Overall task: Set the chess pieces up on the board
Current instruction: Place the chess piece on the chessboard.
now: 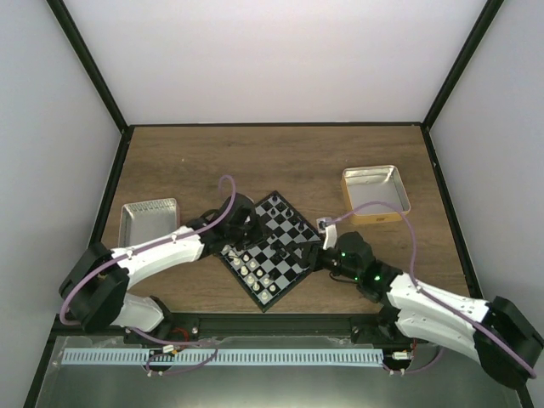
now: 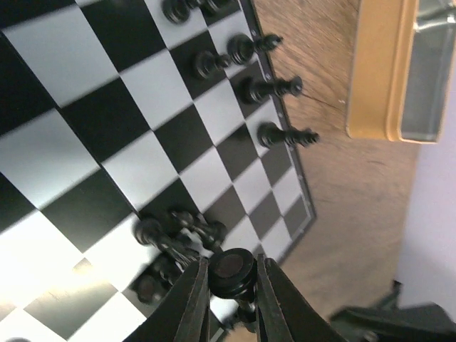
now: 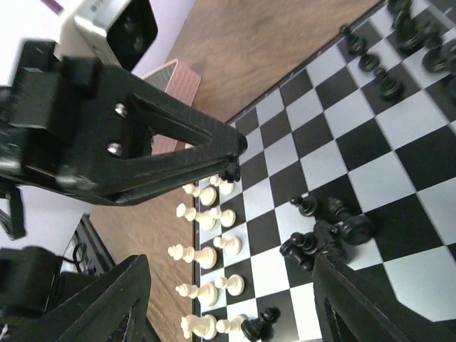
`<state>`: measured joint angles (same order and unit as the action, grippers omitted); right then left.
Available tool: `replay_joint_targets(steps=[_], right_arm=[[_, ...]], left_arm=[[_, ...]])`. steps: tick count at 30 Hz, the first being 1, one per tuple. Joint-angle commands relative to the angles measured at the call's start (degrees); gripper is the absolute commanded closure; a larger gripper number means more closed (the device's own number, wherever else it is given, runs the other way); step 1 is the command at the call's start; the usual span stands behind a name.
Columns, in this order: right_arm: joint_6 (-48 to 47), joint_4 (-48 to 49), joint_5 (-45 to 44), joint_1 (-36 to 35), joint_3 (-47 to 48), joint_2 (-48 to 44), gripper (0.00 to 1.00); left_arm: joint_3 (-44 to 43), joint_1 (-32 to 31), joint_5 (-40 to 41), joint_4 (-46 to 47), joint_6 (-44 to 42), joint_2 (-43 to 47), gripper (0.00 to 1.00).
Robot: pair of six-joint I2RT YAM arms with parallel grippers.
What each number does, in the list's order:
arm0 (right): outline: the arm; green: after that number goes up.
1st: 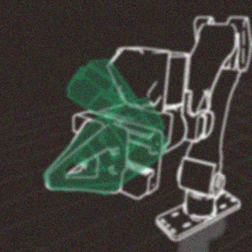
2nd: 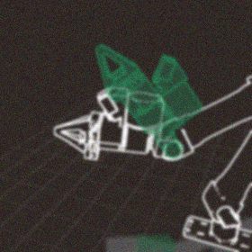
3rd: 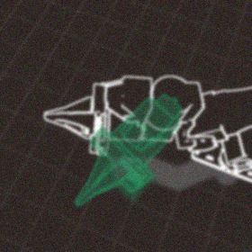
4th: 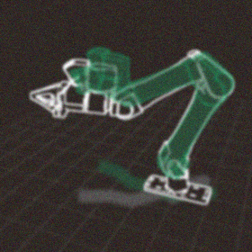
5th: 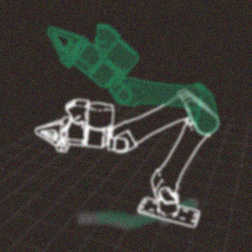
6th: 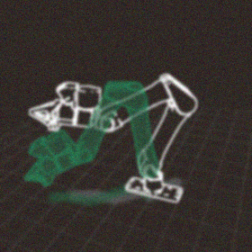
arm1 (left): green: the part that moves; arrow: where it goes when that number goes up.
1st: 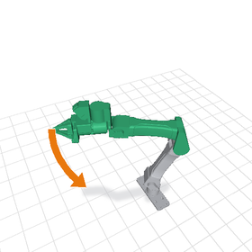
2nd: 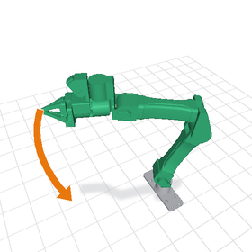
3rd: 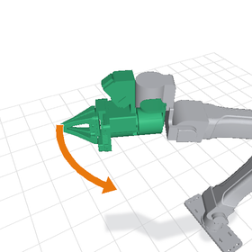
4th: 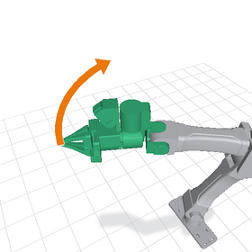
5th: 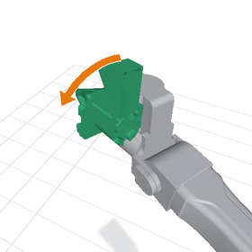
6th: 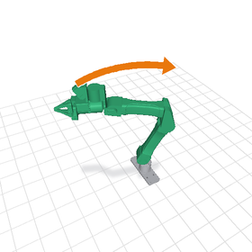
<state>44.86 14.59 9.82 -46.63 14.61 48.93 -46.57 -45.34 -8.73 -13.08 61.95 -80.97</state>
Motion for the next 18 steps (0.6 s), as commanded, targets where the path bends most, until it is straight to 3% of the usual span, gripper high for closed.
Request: replay_joint_targets(steps=[1,12,18], right_arm=[[-2.8,7.7,7.4,0.3,3.9,5.5,0.37],[-7.4,6.2,6.7,0.2,9.7,14.0,0.57],[-10.6,3.6,7.8,0.2,9.8,14.3,0.52]], left_arm=[[3.2,0.4,-8.3,8.5,8.4,2.7,0.82],[8.5,0.5,-14.7,18.0,17.5,4.7,0.82],[9.0,0.5,-14.5,18.3,18.5,5.2,0.82]])
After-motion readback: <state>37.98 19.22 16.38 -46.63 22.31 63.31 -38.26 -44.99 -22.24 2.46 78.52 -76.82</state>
